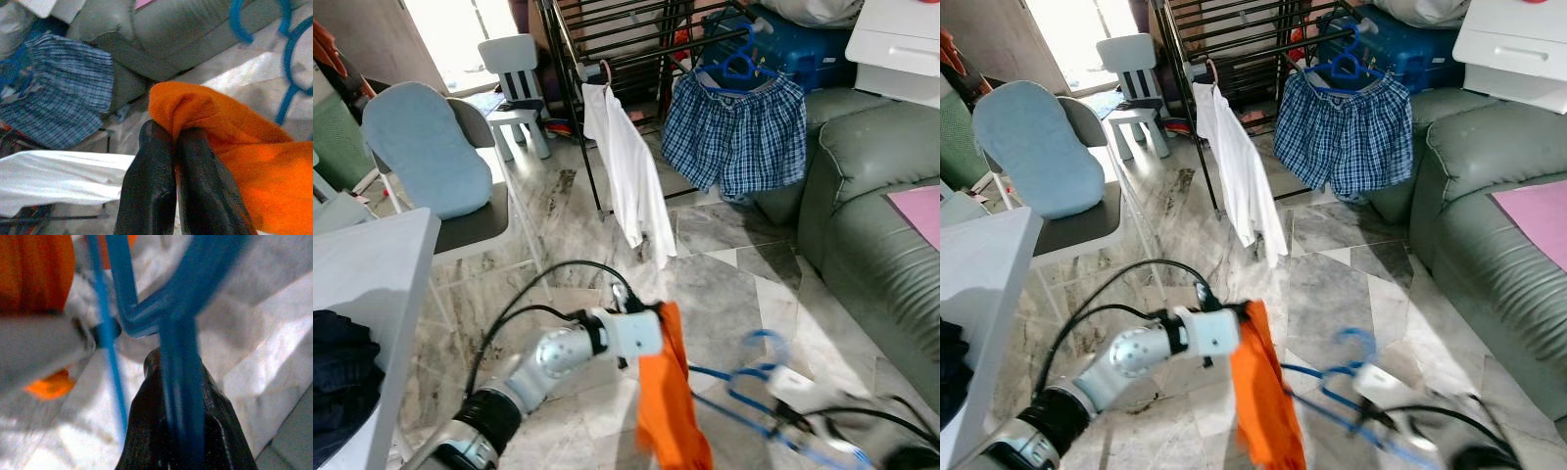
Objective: Hang hanger
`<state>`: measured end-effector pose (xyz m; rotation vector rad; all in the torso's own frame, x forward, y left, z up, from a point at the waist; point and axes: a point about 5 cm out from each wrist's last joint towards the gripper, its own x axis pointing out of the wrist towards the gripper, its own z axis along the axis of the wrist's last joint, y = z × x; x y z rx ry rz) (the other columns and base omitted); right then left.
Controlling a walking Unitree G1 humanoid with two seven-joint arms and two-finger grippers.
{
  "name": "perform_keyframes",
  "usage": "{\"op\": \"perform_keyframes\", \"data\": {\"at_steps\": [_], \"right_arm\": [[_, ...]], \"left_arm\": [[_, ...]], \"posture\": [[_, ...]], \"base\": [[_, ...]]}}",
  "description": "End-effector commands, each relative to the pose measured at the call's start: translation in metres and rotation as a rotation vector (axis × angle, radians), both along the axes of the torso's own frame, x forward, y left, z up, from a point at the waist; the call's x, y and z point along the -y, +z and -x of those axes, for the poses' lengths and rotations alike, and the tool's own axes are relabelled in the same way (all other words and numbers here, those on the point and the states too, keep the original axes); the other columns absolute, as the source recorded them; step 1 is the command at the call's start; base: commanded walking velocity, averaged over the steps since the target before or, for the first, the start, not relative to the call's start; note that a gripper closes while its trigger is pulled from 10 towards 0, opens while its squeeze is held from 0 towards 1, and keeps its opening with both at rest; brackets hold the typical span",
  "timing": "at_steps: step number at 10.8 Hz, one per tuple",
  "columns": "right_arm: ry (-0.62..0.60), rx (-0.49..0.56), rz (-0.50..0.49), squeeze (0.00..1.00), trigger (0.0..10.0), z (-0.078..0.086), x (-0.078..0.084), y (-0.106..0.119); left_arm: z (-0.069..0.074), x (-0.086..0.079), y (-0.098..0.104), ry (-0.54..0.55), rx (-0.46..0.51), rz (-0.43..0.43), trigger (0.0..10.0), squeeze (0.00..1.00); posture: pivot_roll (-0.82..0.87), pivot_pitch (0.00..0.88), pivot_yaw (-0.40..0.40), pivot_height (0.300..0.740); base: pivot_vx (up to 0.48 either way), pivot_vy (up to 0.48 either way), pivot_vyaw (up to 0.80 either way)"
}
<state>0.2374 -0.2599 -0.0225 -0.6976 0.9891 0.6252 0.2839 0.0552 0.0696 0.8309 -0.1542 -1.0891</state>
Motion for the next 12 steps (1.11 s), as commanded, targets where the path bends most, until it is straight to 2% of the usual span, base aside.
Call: {"op": "perform_keyframes", "data": {"at_steps": [1,2,3,12], "right_arm": [[0.015,0.089,-0.050,0.00,10.0,-0.019,-0.015,0.010],[-0.014,0.152,-0.079,0.00,10.0,-0.034,-0.025,0.019],[-0.072,0.202,-0.116,0.00,10.0,-0.045,-0.032,0.025],[-0.072,0.202,-0.116,0.00,10.0,-0.045,-0.032,0.025]], "left_arm": [[0.002,0.000,-0.002,-0.026,0.000,-0.013,10.0,0.00],[0.006,0.003,-0.004,-0.058,0.005,-0.032,10.0,0.00],[0.007,0.006,-0.003,-0.073,0.001,-0.010,10.0,0.00],[0.007,0.006,-0.003,-0.073,0.001,-0.010,10.0,0.00]], "posture": [[-0.14,0.000,0.129,0.740],[-0.14,0.000,0.128,0.740],[-0.14,0.000,0.128,0.740],[-0.14,0.000,0.128,0.740]], "base": [[0.000,0.000,0.00],[0.000,0.000,0.00],[0.000,0.000,0.00],[0.000,0.000,0.00]]}}
